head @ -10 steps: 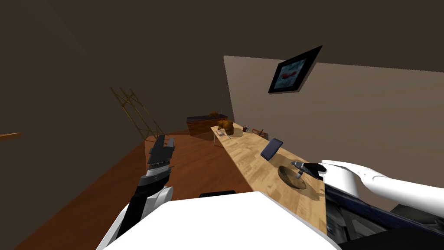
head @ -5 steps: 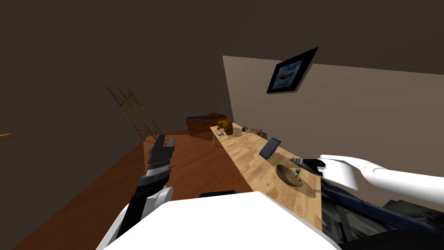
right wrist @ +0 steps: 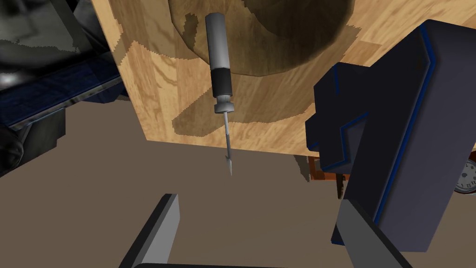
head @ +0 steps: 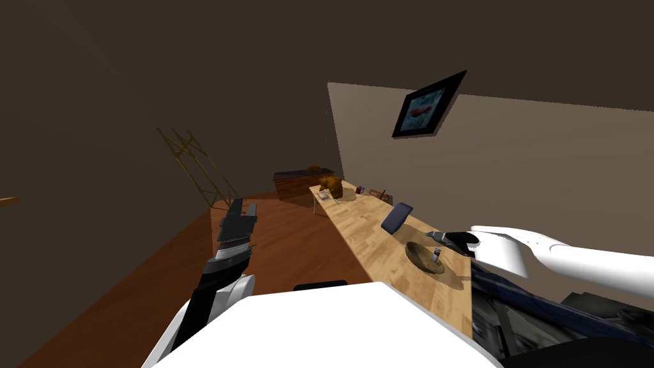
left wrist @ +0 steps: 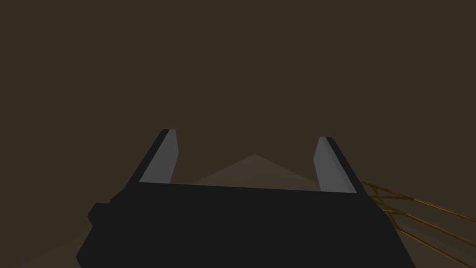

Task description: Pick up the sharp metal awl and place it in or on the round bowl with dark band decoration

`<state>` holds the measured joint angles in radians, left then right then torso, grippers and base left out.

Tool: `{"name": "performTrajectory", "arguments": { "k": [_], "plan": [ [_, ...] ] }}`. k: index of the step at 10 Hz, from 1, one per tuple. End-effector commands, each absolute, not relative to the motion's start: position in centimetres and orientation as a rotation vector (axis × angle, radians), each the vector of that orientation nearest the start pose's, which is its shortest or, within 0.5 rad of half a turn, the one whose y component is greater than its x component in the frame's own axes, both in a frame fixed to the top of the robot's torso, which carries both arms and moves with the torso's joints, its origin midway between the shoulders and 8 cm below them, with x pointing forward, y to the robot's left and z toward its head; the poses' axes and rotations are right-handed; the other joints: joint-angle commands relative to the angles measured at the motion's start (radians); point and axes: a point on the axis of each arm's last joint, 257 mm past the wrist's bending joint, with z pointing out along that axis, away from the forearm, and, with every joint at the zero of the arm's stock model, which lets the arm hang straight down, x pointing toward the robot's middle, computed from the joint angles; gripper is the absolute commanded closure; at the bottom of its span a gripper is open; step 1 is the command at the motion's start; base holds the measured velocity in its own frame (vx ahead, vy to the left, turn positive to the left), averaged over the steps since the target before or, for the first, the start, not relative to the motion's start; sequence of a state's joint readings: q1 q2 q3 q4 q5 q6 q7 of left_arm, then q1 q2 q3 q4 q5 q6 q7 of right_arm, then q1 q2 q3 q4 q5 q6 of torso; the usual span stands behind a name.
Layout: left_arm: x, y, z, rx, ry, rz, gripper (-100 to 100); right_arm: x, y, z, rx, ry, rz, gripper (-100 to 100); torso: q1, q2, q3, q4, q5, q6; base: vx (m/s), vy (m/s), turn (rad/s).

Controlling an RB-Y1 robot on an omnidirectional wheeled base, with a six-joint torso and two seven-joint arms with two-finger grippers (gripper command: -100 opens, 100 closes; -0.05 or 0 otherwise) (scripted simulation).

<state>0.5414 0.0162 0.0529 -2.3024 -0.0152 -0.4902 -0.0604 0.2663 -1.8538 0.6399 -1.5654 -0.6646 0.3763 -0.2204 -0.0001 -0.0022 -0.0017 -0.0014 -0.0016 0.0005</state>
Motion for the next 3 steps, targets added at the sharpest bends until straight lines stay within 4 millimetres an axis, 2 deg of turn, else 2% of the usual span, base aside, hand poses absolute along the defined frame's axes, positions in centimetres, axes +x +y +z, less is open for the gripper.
{"name": "performTrajectory", "arguments": {
  "k": [1, 3],
  "plan": [
    [33.54, 29.69, 2.05, -0.624, 0.664, -1.164, 0, 27.18, -71.96, -24.19, 1.12, 2.196, -0.421, 0, 0.0, 0.0, 0.0, 0.0, 0.0, 0.0, 0.0, 0.0, 0.0],
    [33.54, 29.69, 2.05, -0.624, 0.664, -1.164, 0, 27.18, -71.96, -24.19, 1.12, 2.196, -0.421, 0, 0.0, 0.0, 0.0, 0.0, 0.0, 0.0, 0.0, 0.0, 0.0]
  ]
}}
